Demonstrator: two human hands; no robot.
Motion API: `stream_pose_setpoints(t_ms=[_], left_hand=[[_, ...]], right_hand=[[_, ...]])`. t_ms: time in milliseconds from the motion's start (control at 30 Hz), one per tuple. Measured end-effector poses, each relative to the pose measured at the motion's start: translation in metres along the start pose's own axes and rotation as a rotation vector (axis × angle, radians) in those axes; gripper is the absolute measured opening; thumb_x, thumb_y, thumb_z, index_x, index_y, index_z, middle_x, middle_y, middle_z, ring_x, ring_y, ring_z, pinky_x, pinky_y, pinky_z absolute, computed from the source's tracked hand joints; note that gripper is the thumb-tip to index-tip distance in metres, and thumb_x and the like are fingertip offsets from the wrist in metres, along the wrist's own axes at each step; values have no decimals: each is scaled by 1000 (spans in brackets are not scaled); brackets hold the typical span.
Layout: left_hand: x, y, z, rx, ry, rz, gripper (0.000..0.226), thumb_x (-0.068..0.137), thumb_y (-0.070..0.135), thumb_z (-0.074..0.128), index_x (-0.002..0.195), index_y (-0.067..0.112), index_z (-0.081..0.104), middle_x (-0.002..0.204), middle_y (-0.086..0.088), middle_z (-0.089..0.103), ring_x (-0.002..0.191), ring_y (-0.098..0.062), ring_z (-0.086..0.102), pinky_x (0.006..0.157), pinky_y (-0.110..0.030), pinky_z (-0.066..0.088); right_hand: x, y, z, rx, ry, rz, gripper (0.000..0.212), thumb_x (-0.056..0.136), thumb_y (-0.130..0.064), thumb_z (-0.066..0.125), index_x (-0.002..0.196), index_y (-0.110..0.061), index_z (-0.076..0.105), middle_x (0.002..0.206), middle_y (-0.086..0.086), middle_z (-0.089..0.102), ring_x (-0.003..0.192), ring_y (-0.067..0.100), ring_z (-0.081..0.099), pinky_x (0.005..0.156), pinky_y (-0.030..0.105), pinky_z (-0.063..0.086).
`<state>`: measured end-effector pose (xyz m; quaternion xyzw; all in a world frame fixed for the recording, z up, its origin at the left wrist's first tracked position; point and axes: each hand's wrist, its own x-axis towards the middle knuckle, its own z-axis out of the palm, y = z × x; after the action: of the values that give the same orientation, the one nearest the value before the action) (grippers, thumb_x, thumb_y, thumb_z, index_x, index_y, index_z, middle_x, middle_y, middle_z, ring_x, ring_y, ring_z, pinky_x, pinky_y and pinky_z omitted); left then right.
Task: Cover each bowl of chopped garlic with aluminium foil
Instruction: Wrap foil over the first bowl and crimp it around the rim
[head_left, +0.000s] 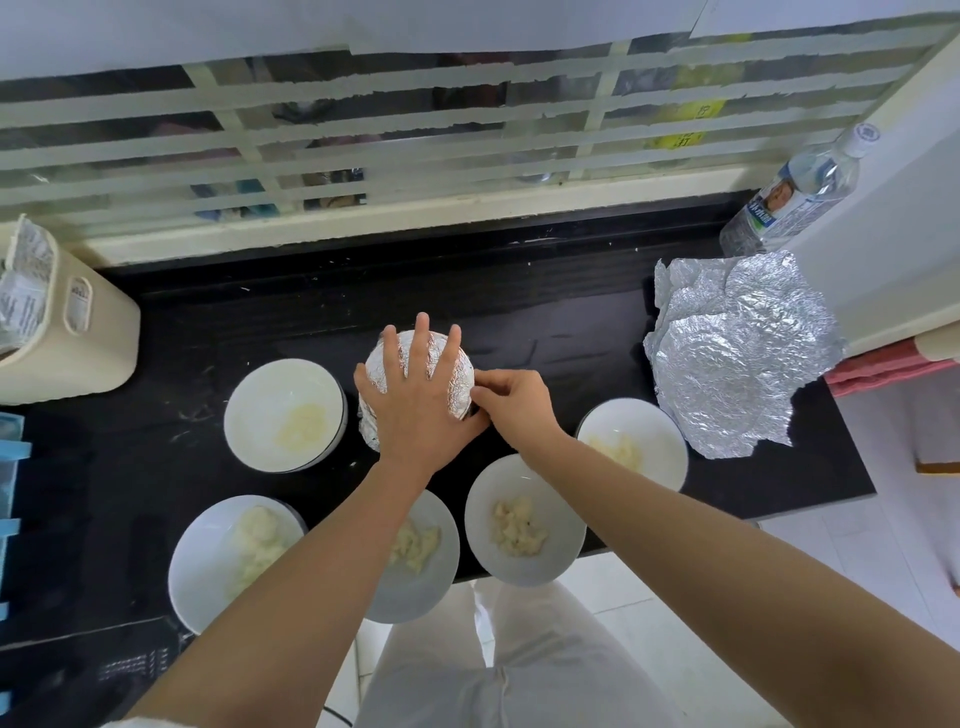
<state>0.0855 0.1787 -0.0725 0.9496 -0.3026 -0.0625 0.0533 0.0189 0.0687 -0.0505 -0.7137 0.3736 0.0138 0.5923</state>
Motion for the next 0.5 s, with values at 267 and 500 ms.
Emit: stream_pose_setpoints(t_ms=[267, 500], left_hand=[[-16, 0, -14, -69, 107, -174, 103, 67, 86, 33, 150, 25, 35, 159, -10, 29, 145, -39, 25, 103, -65, 28], [-8, -12, 0, 35, 60, -5, 97, 71, 82, 35, 151, 29, 31, 161, -8, 24, 145, -42, 21, 104, -68, 30]], right_hand=[[36, -25, -7, -197, -128, 21, 27, 91, -8, 57, 108, -20, 74, 107, -2, 72, 94, 12, 65, 80, 27, 55], [37, -23, -9, -223, -194, -25, 26, 95, -14, 56, 115, -20, 71, 111, -2, 71, 101, 12, 64, 89, 28, 52]])
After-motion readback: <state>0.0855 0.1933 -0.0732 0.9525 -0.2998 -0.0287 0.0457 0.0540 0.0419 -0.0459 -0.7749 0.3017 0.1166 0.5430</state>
